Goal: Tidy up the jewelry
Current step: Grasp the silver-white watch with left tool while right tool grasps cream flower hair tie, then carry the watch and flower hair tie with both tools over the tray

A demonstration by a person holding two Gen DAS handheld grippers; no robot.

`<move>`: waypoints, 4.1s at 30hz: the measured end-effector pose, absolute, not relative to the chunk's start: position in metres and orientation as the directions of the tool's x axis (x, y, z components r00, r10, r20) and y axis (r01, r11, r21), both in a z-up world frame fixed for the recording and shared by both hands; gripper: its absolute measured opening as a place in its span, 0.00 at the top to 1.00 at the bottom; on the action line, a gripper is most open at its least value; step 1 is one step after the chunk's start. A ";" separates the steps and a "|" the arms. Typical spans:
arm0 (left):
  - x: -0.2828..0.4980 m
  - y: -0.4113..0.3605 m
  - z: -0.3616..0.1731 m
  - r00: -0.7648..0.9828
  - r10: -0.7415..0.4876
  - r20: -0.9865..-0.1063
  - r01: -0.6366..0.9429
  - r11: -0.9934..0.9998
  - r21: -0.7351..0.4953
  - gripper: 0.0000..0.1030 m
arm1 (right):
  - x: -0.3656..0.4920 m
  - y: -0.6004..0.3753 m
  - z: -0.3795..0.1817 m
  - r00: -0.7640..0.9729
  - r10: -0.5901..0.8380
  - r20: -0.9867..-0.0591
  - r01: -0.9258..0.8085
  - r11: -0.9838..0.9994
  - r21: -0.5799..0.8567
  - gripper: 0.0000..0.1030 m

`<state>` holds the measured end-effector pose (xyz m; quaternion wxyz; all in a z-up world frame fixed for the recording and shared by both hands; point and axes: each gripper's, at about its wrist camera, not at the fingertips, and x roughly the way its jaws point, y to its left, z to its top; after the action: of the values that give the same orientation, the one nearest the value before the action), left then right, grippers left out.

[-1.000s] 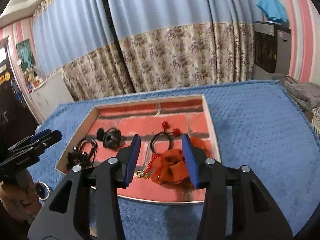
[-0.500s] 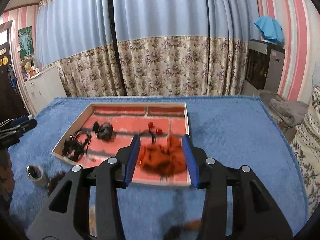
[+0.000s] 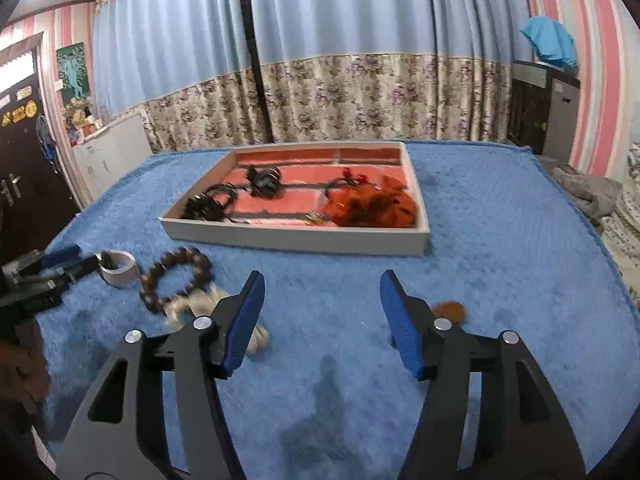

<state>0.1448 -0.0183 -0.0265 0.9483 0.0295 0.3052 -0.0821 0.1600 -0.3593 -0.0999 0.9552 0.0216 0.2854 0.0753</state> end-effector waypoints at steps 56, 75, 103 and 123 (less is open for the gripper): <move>0.199 0.022 -0.067 0.708 -0.088 -0.701 0.089 0.995 -0.036 0.87 | 0.200 -0.275 -0.139 0.720 0.205 -0.663 -0.211 0.975 0.072 0.83; 0.213 -0.018 0.020 0.799 -0.142 -0.585 0.171 0.985 -0.005 0.87 | 0.224 -0.315 -0.032 0.850 0.175 -0.497 -0.160 0.984 0.073 0.83; 0.338 -0.098 -0.045 0.725 -0.233 -0.648 0.221 0.970 -0.101 0.87 | 0.338 -0.315 -0.108 0.800 0.147 -0.582 -0.117 0.989 0.088 0.82; 0.335 -0.102 -0.067 0.721 -0.177 -0.670 0.212 0.977 -0.030 0.86 | 0.339 -0.314 -0.128 0.782 0.112 -0.614 -0.105 0.993 0.047 0.79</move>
<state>0.3346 -0.1017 -0.0667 0.9274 0.0243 0.3583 -0.1049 0.3392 -0.3137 -0.1278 0.9438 0.0052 0.3255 0.0575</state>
